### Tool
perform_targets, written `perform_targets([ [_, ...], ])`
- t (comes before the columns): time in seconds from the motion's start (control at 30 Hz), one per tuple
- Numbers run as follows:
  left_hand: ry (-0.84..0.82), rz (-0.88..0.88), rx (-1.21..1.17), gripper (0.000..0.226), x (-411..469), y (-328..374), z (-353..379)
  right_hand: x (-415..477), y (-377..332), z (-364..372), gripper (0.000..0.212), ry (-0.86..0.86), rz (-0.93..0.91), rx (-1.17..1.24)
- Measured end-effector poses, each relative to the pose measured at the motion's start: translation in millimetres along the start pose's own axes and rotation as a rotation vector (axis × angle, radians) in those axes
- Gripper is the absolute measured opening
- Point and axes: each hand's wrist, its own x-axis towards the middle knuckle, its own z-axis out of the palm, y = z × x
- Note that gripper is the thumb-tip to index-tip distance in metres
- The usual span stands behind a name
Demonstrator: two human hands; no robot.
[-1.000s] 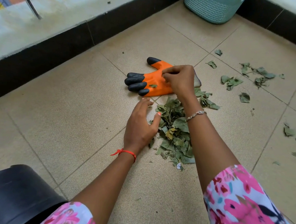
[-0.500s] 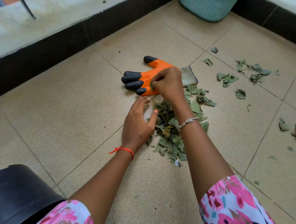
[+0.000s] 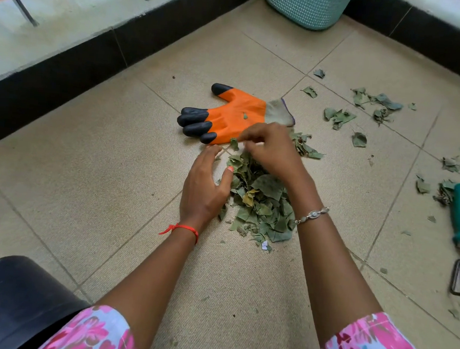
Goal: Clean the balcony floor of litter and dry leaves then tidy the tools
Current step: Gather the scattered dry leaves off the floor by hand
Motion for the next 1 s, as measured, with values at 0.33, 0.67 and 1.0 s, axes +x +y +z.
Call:
perform_targets([
  [0.33,-0.029,0.002,0.029,0.059,0,1,-1,21,4,5,0.021,0.338,0.059,0.014],
  [0.67,-0.034,0.008,0.033,0.057,0,1,-1,69,15,30,0.014,0.277,0.228,-0.179],
  [1.0,-0.059,0.038,0.009,0.055,-3,4,-3,1,11,-14,0.012,-0.043,0.138,0.002],
])
